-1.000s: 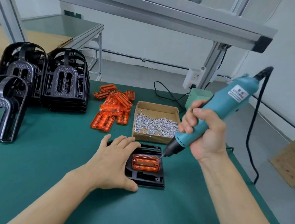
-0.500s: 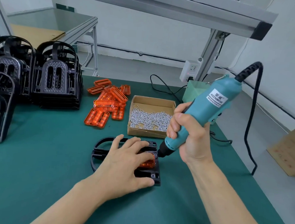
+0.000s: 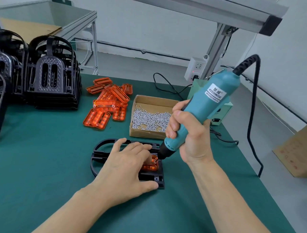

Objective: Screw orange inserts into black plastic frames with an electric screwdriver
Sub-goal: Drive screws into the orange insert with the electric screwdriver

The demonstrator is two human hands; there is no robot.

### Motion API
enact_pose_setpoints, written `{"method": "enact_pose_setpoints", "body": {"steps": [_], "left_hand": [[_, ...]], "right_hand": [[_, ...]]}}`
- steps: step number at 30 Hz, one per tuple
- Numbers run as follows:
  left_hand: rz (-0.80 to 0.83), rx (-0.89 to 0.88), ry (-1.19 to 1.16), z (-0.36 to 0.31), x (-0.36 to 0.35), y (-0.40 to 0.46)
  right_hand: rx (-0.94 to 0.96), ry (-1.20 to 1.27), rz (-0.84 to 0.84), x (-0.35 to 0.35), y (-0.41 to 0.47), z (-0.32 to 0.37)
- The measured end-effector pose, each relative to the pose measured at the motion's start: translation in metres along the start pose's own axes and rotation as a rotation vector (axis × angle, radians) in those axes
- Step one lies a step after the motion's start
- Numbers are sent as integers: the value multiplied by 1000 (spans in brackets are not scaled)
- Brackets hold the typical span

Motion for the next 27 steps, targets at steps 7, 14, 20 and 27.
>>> {"method": "enact_pose_setpoints", "body": {"steps": [7,14,20,27], "left_hand": [[-21,9,-20,2,1,-1],[40,-17,41,3,-4,-1],[89,-60,147,2,-6,1],[219,-206,379,-17,-5,14]], "right_hand": [[37,-74,153,-19,3,-2],[48,-103,223,-30,1,5],[-69,-9,-225,44,7,27],[-577,-515,-268,113,-24,-9]]}}
Point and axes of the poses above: each hand's wrist, its own y-axis towards the middle knuckle, its own x-axis out of the back of the hand, z = x × y, the point moved 10 cm from there along y, towards the middle knuckle, and after that the axes turned 1 degree about y, right-handed, at the moved point
